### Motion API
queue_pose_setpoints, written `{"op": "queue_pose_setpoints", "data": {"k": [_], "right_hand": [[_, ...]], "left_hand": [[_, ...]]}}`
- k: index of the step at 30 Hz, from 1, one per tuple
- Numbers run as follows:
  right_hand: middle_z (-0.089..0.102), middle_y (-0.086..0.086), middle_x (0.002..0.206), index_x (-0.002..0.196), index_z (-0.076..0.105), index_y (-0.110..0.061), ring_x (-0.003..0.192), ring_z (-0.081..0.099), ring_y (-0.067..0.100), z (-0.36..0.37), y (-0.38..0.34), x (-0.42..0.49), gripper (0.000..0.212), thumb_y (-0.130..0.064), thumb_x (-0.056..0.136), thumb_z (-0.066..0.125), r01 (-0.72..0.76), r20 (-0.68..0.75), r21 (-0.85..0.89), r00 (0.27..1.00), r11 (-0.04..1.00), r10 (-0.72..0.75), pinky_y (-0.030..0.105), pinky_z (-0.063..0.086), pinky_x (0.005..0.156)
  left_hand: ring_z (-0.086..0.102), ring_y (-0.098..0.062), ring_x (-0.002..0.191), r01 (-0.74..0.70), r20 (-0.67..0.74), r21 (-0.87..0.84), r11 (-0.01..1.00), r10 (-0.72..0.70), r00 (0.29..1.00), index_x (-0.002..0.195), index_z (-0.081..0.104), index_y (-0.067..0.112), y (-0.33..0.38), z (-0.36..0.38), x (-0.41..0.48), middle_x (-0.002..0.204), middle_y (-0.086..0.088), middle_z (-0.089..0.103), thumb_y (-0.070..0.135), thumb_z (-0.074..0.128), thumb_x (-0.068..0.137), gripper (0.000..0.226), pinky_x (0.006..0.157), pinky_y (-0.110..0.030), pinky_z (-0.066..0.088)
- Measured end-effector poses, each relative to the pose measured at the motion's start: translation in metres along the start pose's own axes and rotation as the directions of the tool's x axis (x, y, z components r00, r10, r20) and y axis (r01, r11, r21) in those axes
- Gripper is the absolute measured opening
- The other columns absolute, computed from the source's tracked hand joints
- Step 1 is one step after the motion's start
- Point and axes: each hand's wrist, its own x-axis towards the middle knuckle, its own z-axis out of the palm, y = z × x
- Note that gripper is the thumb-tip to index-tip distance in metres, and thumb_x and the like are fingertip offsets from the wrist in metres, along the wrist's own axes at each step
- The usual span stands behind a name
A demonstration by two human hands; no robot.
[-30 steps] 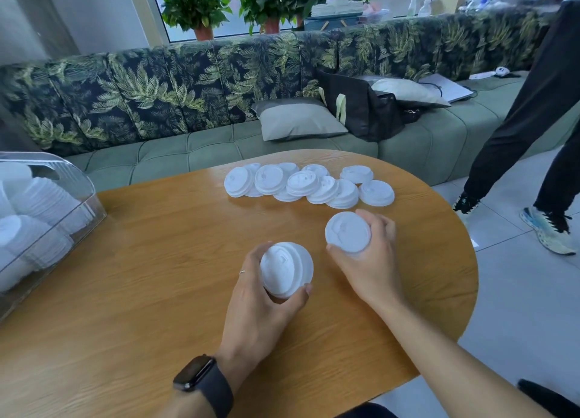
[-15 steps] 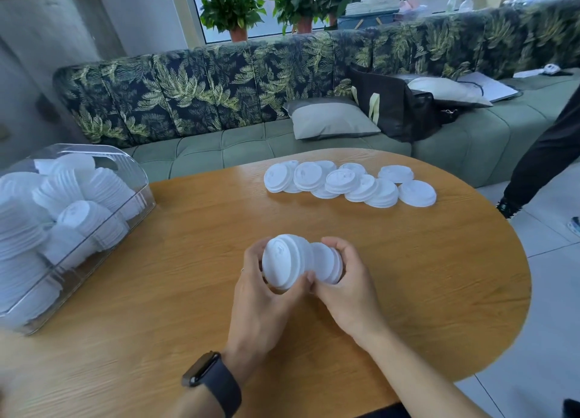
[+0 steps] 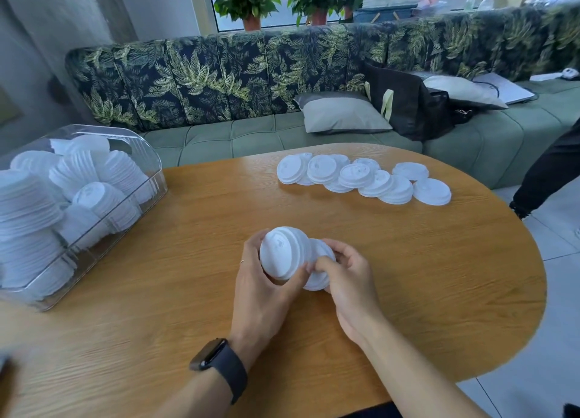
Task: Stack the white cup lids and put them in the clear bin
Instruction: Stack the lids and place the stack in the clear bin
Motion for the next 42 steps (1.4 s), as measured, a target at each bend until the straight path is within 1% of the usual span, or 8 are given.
{"op": "queue_pose_setpoints", "data": {"k": [7,11,18,21,24,33,37,42], "right_hand": [[0.071,0.023,0.118,0.117,0.060,0.005,0.109,0.071,0.032,0.000,-0.005,0.002,0.025,-0.001,0.093,0.056,-0.167,0.152,0.403,0.982,0.900,0.114,0.042,0.055,0.094],[0.074,0.015,0.123,0.130,0.064,-0.004,0.119,0.069,0.026,-0.001,-0.008,0.001,0.035,-0.025,0.103,0.056,-0.201,0.205,0.442,0.971,0.874,0.120,0.040,0.054,0.102],[0.074,0.021,0.111,0.124,0.060,0.004,0.098,0.070,0.028,-0.002,-0.009,-0.001,0.028,-0.009,0.100,0.056,-0.216,0.192,0.494,0.972,0.842,0.137,0.038,0.055,0.089],[0.069,0.015,0.089,0.111,0.059,-0.004,0.082,0.063,0.023,-0.002,-0.009,-0.002,0.013,-0.005,0.099,0.053,-0.215,0.213,0.464,0.969,0.859,0.127,0.038,0.052,0.082],[0.062,0.019,0.093,0.114,0.060,-0.003,0.074,0.057,0.020,-0.002,-0.008,-0.002,0.018,-0.005,0.099,0.050,-0.189,0.202,0.426,0.973,0.885,0.111,0.036,0.049,0.077],[0.071,0.019,0.110,0.126,0.067,-0.002,0.097,0.054,0.028,0.000,-0.006,-0.006,0.034,-0.015,0.105,0.044,-0.162,0.209,0.357,0.974,0.920,0.090,0.036,0.046,0.084],[0.068,0.017,0.110,0.125,0.069,-0.001,0.092,0.056,0.020,0.002,-0.005,-0.007,0.039,-0.029,0.104,0.052,-0.135,0.203,0.330,0.977,0.934,0.070,0.030,0.044,0.077],[0.076,0.014,0.116,0.121,0.071,-0.009,0.102,0.070,0.023,0.002,-0.009,-0.009,0.045,-0.030,0.081,0.078,-0.061,0.258,0.246,0.966,0.967,-0.004,0.035,0.051,0.089]], "left_hand": [[0.048,0.000,0.130,-0.035,0.003,0.037,0.999,0.035,0.999,0.145,0.035,0.042,-0.003,0.004,0.003,0.140,0.020,0.051,0.061,0.081,0.073,0.087,0.106,-0.039,0.048],[0.048,-0.001,0.130,-0.042,0.005,0.032,0.999,0.042,0.999,0.146,0.033,0.043,-0.002,0.006,0.004,0.141,0.020,0.049,0.062,0.080,0.072,0.090,0.105,-0.040,0.049],[0.043,0.003,0.132,-0.107,-0.011,0.055,0.993,0.107,0.994,0.146,0.034,0.045,-0.001,0.005,0.003,0.141,0.022,0.047,0.053,0.084,0.074,0.088,0.106,-0.026,0.043],[0.043,0.003,0.132,-0.155,0.017,0.104,0.982,0.154,0.988,0.146,0.035,0.046,-0.001,0.006,0.002,0.139,0.025,0.046,0.055,0.082,0.074,0.086,0.098,-0.015,0.038],[0.043,-0.001,0.132,-0.194,0.042,0.159,0.968,0.190,0.981,0.146,0.035,0.046,-0.001,0.006,0.001,0.138,0.023,0.045,0.057,0.081,0.074,0.086,0.093,-0.010,0.037],[0.047,-0.002,0.128,-0.230,0.049,0.222,0.947,0.225,0.973,0.146,0.035,0.048,-0.006,0.008,0.002,0.137,0.021,0.044,0.051,0.084,0.075,0.086,0.087,-0.010,0.040],[0.047,-0.003,0.131,-0.251,0.062,0.224,0.942,0.243,0.968,0.147,0.034,0.050,-0.007,0.008,0.002,0.139,0.019,0.045,0.052,0.082,0.075,0.087,0.093,-0.013,0.041],[0.038,-0.003,0.140,-0.264,0.126,0.236,0.935,0.240,0.963,0.149,0.027,0.056,-0.006,0.010,0.001,0.145,0.018,0.043,0.054,0.078,0.078,0.088,0.102,-0.013,0.037]]}}
